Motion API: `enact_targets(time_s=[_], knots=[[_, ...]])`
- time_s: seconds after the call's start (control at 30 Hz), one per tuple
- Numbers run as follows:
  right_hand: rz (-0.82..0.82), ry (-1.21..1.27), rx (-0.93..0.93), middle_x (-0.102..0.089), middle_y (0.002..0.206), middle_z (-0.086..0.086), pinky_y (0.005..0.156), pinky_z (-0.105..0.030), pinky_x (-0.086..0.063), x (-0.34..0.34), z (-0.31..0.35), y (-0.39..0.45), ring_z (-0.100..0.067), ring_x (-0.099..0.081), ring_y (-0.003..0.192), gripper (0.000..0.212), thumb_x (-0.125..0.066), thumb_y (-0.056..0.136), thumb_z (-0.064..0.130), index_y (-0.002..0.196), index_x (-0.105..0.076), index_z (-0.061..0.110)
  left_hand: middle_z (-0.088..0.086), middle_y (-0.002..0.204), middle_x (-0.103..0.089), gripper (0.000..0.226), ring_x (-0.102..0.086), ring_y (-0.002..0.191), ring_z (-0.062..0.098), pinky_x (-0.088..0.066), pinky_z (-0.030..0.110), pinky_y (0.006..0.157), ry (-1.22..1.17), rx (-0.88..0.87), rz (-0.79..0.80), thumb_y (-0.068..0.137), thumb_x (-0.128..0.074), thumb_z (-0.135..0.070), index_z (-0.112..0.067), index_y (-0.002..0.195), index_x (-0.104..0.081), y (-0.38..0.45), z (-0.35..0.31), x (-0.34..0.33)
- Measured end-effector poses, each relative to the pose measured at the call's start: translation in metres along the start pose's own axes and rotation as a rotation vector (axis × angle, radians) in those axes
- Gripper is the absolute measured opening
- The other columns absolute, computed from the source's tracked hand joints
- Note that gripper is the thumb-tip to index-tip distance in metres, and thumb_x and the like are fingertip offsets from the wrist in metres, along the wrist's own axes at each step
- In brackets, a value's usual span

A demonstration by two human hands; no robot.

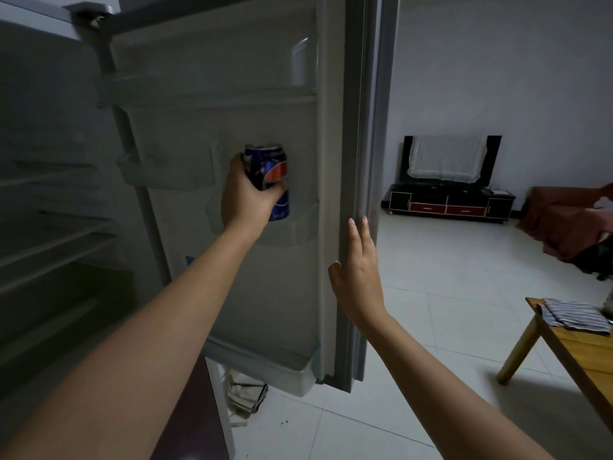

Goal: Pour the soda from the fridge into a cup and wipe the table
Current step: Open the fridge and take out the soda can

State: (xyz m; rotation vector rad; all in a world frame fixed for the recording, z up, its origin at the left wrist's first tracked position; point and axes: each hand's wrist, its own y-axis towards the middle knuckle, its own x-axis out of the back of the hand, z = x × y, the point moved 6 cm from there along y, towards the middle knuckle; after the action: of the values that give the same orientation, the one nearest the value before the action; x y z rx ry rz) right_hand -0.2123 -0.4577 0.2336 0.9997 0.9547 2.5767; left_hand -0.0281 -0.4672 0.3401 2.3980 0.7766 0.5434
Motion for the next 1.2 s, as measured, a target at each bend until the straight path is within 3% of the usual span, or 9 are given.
enact_targets(time_s=[0.33,0.7,0.97,1.2], knots=[[0.014,0.017,0.012,0.002,0.157,-0.005,0.117,-0.036,-0.013,0.002,-0.001,0.000,-0.022,-0.002,0.144,0.074,-0.049,0.087,0.003,0.147,-0.008,0.014,-0.007,0.115,-0.055,0.067,-0.054,0.104,0.010,-0.046,0.027,0.086,-0.114,-0.072,0.026,0.072,-0.075,-0.031,-0.018,0.128,-0.040,-0.015,-0.037,0.002],[0.001,0.053,0.035,-0.005,0.157,-0.003,0.113,-0.026,-0.013,0.005,-0.011,-0.005,-0.018,-0.007,0.144,0.074,-0.047,0.084,-0.004,0.147,-0.011,0.012,-0.009,0.115,-0.057,0.067,-0.057,0.101,-0.003,-0.045,0.004,0.081,-0.259,-0.118,0.054,0.073,-0.077,-0.023,-0.018,0.129,-0.042,-0.076,-0.049,0.013],[0.076,0.039,0.018,-0.009,0.156,-0.004,0.107,-0.020,-0.010,-0.003,-0.033,-0.024,-0.018,-0.011,0.143,0.076,-0.049,0.084,-0.004,0.147,-0.010,0.012,-0.010,0.125,-0.054,0.074,-0.054,0.116,0.006,-0.047,0.032,0.099,-0.233,-0.049,0.119,0.070,-0.078,-0.025,-0.025,0.132,-0.038,-0.124,-0.021,0.006],[0.123,0.082,0.005,-0.014,0.156,-0.005,0.111,-0.024,-0.015,-0.007,-0.043,-0.035,-0.017,-0.014,0.142,0.075,-0.051,0.085,-0.001,0.147,-0.010,0.013,-0.006,0.133,-0.050,0.078,-0.050,0.121,0.012,-0.047,0.037,0.101,-0.143,0.074,0.151,0.070,-0.078,-0.025,-0.025,0.136,-0.035,-0.161,0.024,-0.011]])
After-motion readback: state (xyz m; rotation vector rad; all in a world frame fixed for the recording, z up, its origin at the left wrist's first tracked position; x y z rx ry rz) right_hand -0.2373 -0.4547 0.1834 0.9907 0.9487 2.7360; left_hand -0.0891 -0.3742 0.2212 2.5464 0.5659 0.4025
